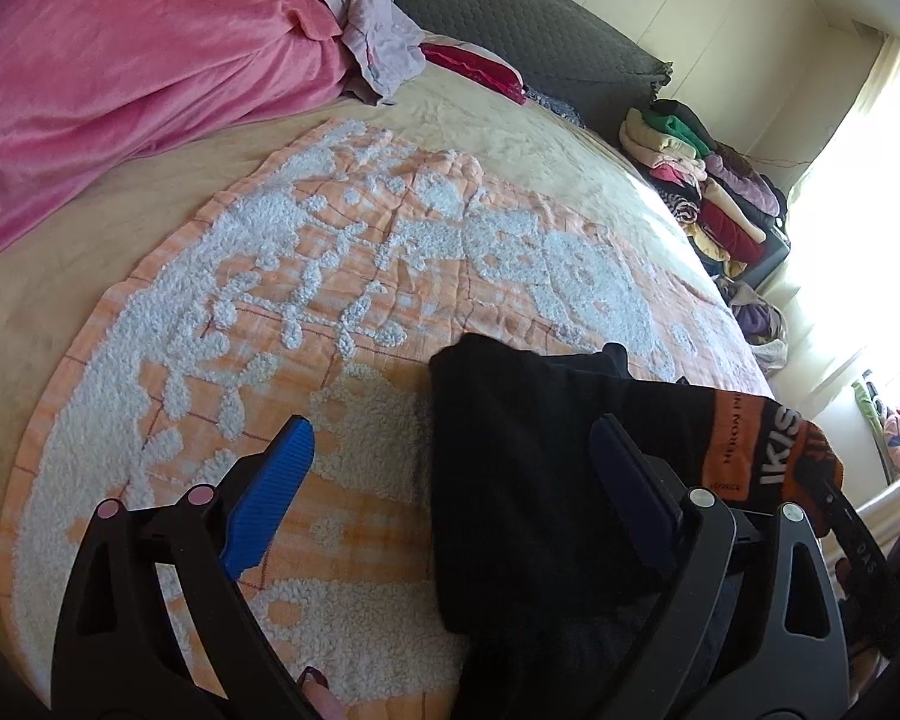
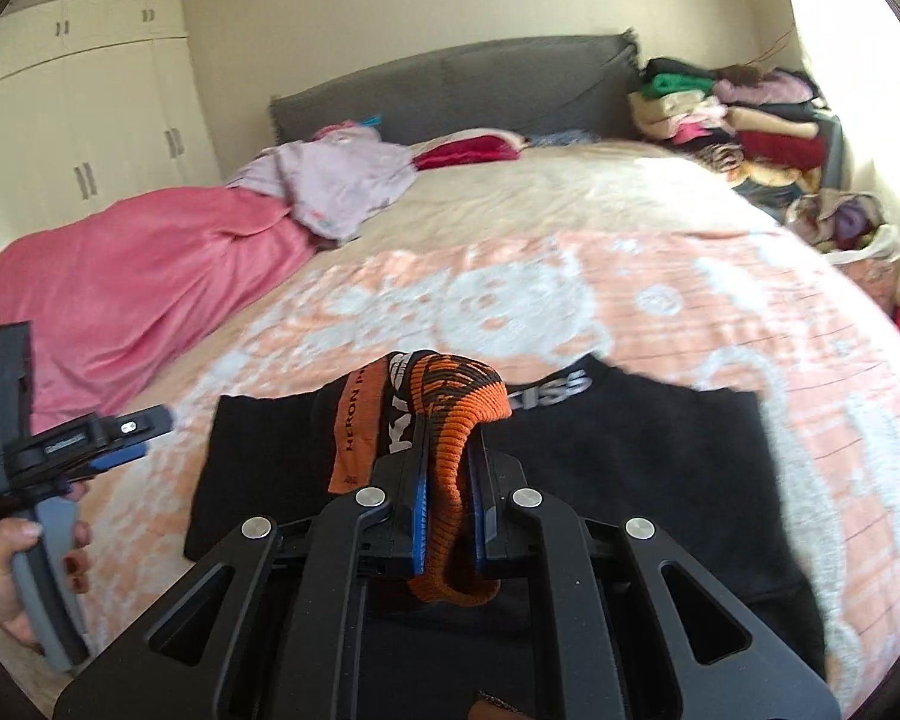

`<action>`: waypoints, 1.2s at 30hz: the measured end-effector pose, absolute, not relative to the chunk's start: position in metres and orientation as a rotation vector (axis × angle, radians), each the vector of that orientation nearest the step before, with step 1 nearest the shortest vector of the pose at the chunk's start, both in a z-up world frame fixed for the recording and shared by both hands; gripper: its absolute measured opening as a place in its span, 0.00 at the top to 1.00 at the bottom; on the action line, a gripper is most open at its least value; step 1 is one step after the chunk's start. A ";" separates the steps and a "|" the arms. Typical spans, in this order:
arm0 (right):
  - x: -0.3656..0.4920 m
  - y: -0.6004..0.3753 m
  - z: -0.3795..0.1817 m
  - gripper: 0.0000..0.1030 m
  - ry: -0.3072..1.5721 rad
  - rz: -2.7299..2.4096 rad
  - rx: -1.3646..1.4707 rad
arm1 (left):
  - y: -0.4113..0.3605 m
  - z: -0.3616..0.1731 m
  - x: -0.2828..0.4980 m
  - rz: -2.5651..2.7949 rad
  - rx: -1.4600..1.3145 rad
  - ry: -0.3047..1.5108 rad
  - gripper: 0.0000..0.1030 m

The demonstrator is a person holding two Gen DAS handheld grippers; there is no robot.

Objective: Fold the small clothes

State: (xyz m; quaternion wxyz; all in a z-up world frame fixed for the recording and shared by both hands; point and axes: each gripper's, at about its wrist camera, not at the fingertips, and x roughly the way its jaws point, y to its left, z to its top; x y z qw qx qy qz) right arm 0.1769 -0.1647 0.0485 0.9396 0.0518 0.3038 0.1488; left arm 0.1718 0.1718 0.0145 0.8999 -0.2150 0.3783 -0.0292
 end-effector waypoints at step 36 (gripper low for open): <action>0.180 -0.246 -0.015 0.84 0.761 0.042 0.131 | 0.080 -0.005 0.184 -0.183 -0.235 0.826 0.26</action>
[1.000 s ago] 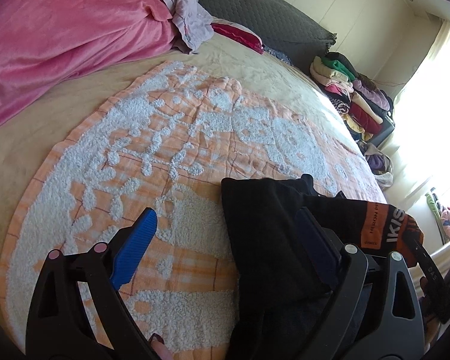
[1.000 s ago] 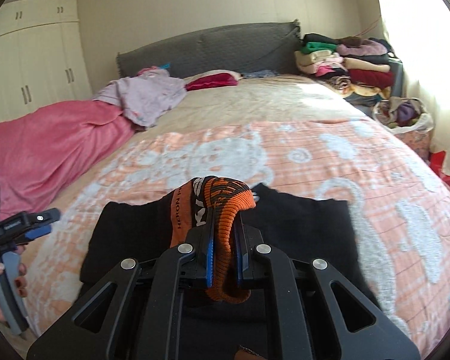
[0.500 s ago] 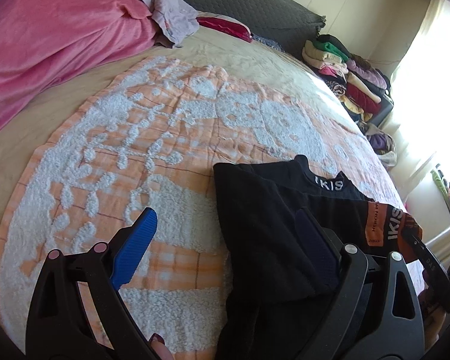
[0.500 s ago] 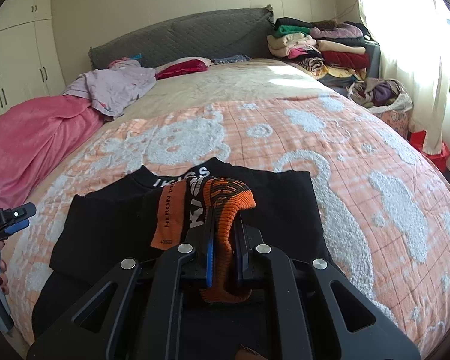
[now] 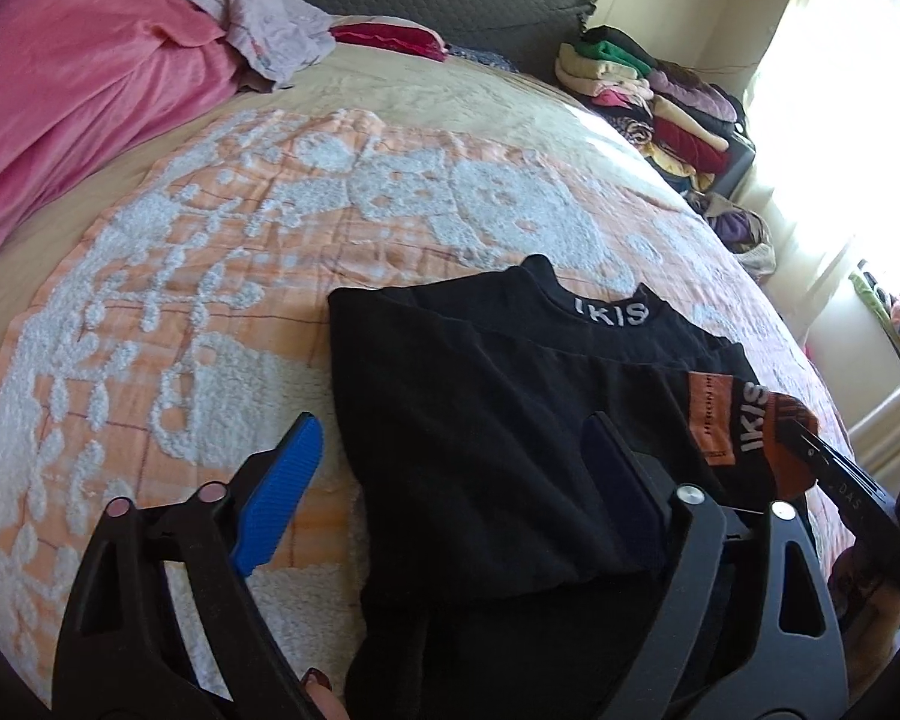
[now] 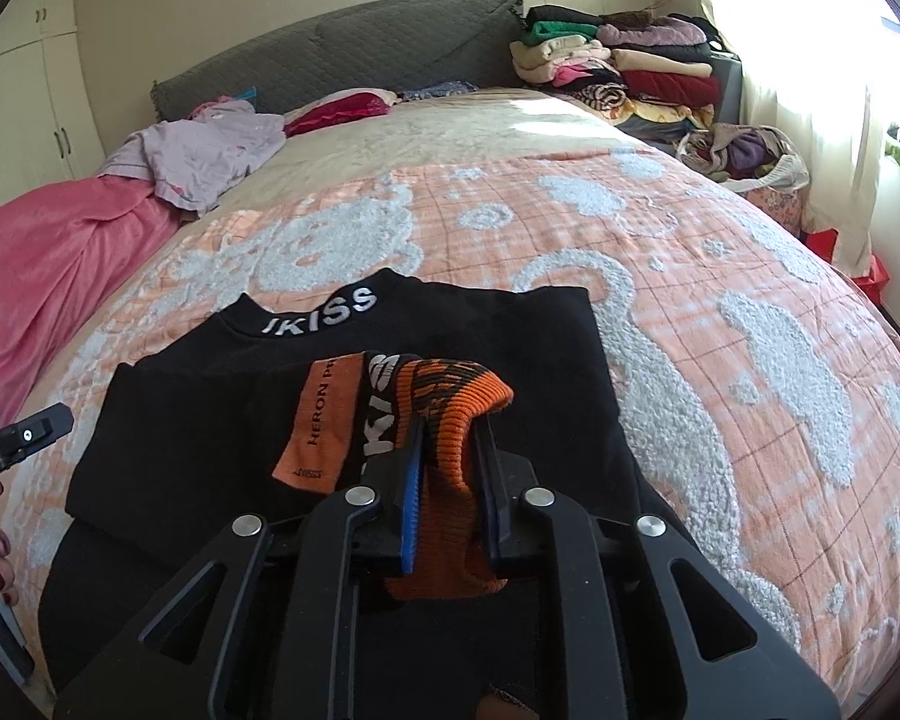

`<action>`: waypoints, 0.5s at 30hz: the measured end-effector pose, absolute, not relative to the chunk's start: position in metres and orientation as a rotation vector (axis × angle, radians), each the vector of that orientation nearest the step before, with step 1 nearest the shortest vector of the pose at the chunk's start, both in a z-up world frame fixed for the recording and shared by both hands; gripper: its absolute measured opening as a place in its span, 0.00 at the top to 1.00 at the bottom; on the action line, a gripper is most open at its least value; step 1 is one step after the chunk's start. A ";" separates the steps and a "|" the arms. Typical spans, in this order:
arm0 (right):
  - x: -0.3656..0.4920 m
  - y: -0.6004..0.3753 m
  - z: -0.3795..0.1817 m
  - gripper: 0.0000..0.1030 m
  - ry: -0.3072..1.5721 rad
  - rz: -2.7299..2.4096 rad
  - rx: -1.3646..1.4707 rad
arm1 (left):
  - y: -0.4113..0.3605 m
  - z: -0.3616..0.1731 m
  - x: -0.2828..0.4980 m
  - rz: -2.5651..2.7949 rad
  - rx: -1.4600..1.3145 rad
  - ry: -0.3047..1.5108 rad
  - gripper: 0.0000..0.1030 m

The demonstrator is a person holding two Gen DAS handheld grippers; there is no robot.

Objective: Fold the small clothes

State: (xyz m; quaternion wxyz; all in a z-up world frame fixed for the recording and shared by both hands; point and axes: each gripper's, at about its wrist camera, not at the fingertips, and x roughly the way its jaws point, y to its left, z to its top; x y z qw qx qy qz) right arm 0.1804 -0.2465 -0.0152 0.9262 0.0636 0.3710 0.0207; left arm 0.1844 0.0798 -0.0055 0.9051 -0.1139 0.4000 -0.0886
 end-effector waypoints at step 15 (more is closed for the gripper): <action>0.170 -0.227 -0.009 0.74 0.751 0.120 0.066 | 0.038 -0.040 0.201 -0.191 -0.023 0.973 0.64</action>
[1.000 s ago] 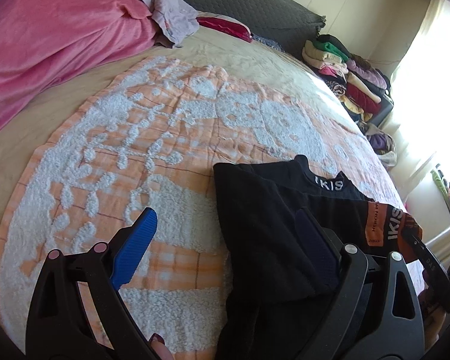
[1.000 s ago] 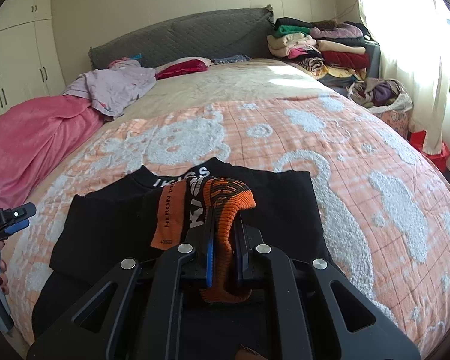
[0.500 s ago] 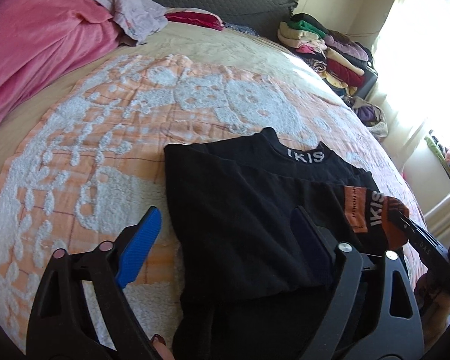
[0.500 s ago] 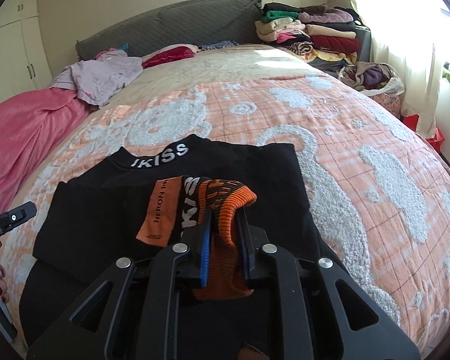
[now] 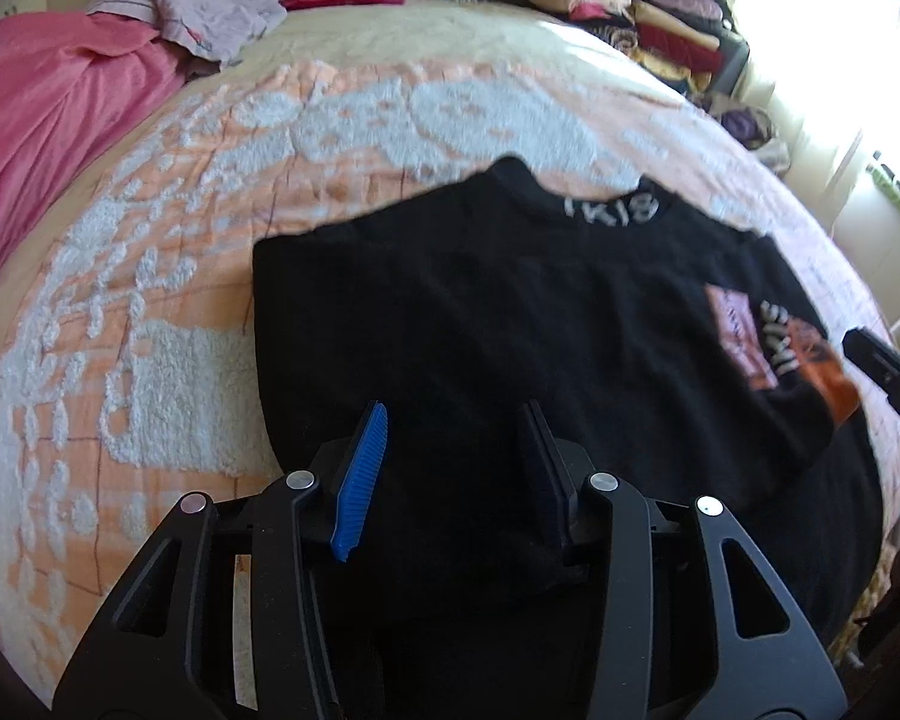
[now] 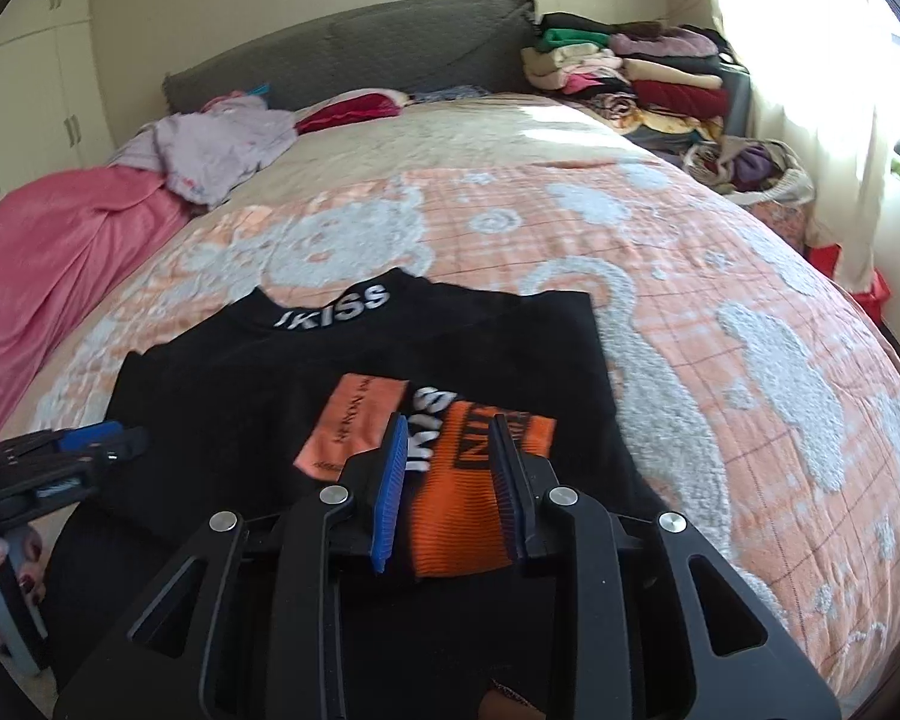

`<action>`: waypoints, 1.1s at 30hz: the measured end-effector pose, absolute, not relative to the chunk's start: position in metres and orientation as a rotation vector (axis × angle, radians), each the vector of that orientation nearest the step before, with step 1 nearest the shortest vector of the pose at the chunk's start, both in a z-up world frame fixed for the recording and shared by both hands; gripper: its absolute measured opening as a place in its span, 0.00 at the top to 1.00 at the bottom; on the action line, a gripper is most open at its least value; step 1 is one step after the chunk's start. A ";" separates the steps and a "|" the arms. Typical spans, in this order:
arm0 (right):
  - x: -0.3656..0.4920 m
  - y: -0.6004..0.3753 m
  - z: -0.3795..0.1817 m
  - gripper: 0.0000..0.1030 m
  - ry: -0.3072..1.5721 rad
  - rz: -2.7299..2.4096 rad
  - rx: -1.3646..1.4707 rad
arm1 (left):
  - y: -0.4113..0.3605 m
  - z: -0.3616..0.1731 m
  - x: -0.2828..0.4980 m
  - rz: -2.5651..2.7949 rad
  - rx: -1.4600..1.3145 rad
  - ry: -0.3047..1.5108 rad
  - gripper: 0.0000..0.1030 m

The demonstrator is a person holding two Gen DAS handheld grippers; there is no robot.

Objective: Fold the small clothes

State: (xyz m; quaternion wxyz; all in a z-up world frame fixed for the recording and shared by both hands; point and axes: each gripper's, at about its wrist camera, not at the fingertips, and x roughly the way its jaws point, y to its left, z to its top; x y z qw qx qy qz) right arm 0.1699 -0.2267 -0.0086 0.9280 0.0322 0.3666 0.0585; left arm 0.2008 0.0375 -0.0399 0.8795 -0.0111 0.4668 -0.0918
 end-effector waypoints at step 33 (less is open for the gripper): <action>0.158 -0.199 -0.044 0.66 0.901 0.221 0.043 | 0.048 -0.036 0.188 -0.223 -0.046 0.978 0.63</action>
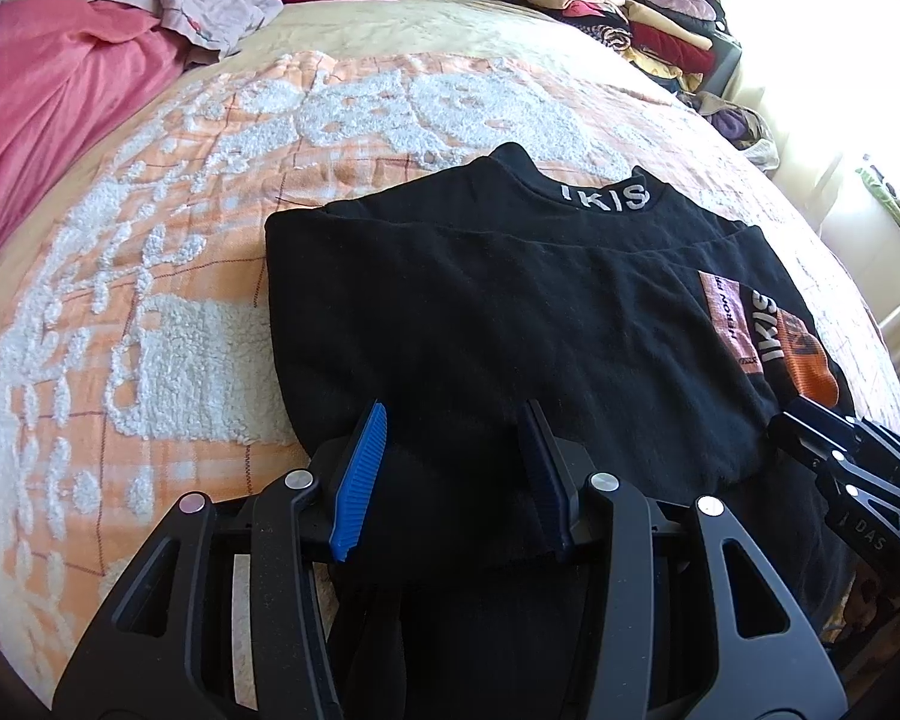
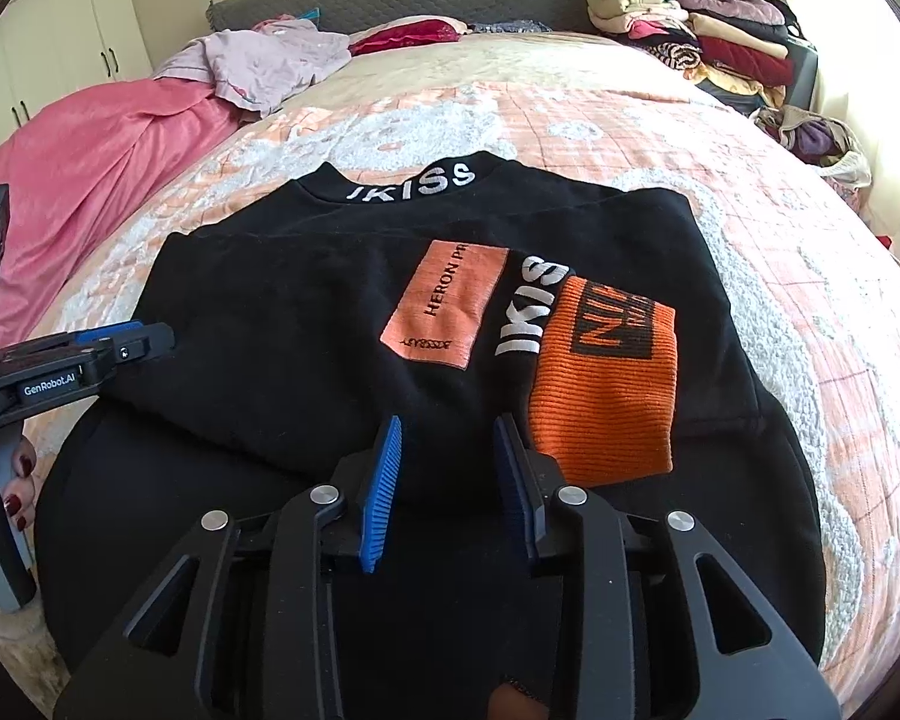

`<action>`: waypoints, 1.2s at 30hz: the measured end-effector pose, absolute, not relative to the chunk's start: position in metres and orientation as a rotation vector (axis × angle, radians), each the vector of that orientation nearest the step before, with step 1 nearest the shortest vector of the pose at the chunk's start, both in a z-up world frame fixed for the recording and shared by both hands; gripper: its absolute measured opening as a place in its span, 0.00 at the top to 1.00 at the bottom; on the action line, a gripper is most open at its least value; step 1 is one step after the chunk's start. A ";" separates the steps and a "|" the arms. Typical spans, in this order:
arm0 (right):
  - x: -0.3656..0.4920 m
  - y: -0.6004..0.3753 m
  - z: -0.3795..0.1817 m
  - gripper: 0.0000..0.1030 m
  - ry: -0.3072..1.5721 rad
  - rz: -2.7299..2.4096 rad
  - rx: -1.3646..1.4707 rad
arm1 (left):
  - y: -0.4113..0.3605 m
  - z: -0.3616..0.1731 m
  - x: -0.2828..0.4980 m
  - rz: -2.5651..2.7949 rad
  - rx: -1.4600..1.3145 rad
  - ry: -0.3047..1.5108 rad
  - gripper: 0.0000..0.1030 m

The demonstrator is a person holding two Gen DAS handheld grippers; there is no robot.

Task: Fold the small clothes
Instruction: 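Open the right gripper and move both tools to the sweatshirt hem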

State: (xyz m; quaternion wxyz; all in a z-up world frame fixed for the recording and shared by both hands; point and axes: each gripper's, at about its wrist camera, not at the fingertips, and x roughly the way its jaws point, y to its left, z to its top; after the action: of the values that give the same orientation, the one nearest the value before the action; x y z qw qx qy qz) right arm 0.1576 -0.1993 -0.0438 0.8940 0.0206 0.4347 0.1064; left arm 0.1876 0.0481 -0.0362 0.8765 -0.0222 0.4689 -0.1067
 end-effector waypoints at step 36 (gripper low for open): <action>0.130 -0.222 -0.006 0.08 0.791 0.180 0.146 | 0.073 0.000 0.158 -0.202 -0.086 0.879 0.18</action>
State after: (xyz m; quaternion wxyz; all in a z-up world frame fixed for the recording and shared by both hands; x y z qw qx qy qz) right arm 0.1301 -0.2224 -0.0062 0.9164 0.0707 0.3843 0.0873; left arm 0.1582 0.0732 -0.0004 0.8992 -0.0413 0.4244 -0.0976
